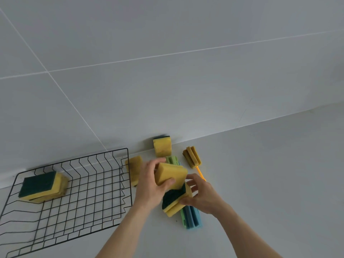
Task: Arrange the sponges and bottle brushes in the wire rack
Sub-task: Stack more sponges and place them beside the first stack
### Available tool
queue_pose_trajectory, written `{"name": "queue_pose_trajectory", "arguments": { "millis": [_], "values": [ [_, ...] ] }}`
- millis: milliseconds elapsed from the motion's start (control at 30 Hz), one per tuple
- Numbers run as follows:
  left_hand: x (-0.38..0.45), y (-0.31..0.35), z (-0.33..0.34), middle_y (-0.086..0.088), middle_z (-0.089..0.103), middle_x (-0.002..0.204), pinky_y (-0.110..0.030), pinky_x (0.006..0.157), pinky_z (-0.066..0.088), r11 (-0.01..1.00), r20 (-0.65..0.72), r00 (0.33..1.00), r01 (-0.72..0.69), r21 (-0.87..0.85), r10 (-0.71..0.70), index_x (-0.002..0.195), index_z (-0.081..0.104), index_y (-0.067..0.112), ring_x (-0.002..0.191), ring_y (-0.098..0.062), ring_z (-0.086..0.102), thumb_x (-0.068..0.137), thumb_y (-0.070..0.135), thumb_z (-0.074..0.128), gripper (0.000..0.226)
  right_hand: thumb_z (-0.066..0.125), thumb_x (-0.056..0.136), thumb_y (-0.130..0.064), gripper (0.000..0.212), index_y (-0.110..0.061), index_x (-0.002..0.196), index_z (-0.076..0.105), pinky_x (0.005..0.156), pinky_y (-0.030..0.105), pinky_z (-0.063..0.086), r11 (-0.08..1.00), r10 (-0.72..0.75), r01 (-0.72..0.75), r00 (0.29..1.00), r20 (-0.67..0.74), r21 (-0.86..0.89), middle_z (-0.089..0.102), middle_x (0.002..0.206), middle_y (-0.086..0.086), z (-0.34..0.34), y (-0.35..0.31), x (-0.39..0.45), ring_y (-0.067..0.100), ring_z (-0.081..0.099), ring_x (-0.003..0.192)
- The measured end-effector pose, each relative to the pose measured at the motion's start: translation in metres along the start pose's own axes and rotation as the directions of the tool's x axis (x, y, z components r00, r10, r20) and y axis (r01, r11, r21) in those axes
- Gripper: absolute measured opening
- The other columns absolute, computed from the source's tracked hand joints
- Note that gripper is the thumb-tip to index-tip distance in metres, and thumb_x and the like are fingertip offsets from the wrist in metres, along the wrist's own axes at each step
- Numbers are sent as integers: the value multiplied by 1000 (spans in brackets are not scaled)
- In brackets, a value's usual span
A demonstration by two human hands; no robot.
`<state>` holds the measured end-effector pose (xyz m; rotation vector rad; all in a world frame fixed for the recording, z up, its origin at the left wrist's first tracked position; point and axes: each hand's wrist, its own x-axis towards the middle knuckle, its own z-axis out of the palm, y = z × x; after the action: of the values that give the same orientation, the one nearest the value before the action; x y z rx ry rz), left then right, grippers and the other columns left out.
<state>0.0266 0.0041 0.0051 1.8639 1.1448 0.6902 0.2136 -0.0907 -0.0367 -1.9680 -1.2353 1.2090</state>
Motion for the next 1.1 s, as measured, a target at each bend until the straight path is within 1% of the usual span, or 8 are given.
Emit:
{"name": "queue_pose_trajectory", "arguments": {
  "millis": [200,333,467,600,800,867,1033,1100],
  "values": [
    [-34,-27,-2,18,57,107,-16,74,45,991,205,969,135,15,-135,103,43,43,97,-2,56,72,22,83,54,86,71,-37,75,-44,133,44,90,28,52,991,43,-42,999,-3,128,54,119,-14,-4,10,-8,6,55,108],
    [-33,-17,-13,15,62,120,-28,81,52,935,385,898,302,-185,-213,96,44,26,104,-5,60,70,39,85,50,86,72,-30,72,-43,131,48,96,34,53,967,39,-41,999,13,251,56,122,-11,-6,5,-11,9,57,111],
    [-25,-5,-28,12,70,111,-15,70,47,900,479,853,357,-249,-206,85,42,19,90,-3,63,79,25,78,37,87,73,-26,71,-42,131,49,95,34,54,950,7,-10,1000,12,311,57,122,-9,-10,-5,-10,13,58,112],
    [-19,-3,-43,4,69,109,-24,76,52,918,337,908,331,-217,-247,102,54,29,98,-6,65,66,33,89,51,88,72,-28,72,-42,130,49,93,34,56,939,-29,21,999,18,343,58,121,-8,-10,-19,-11,13,60,110],
    [-19,8,-54,21,58,126,-7,83,46,984,285,953,138,-112,-101,129,51,41,114,11,51,70,33,90,71,91,67,-26,79,-41,133,49,93,39,57,933,-80,51,995,67,356,56,126,-4,-3,-45,-8,17,61,113],
    [-36,-9,-109,19,59,128,-10,86,47,977,226,969,140,-161,-101,131,52,42,119,5,52,73,35,89,69,92,65,-25,82,-40,134,49,92,39,58,936,-138,96,985,103,339,57,125,-5,31,-95,-11,16,62,112],
    [-41,-8,-116,17,55,133,-30,97,49,984,317,943,144,-105,-104,137,42,52,120,-4,54,65,43,91,87,94,62,-24,82,-40,131,54,93,43,57,921,-133,82,985,110,381,63,120,-4,32,-100,-7,15,67,106],
    [-48,-47,-176,17,55,132,-32,96,51,979,258,957,166,-118,-131,136,39,55,117,-3,55,60,37,94,95,93,63,-22,81,-39,131,53,95,44,55,932,-154,94,977,148,351,64,120,-4,83,-151,9,15,67,106]
  ]
}}
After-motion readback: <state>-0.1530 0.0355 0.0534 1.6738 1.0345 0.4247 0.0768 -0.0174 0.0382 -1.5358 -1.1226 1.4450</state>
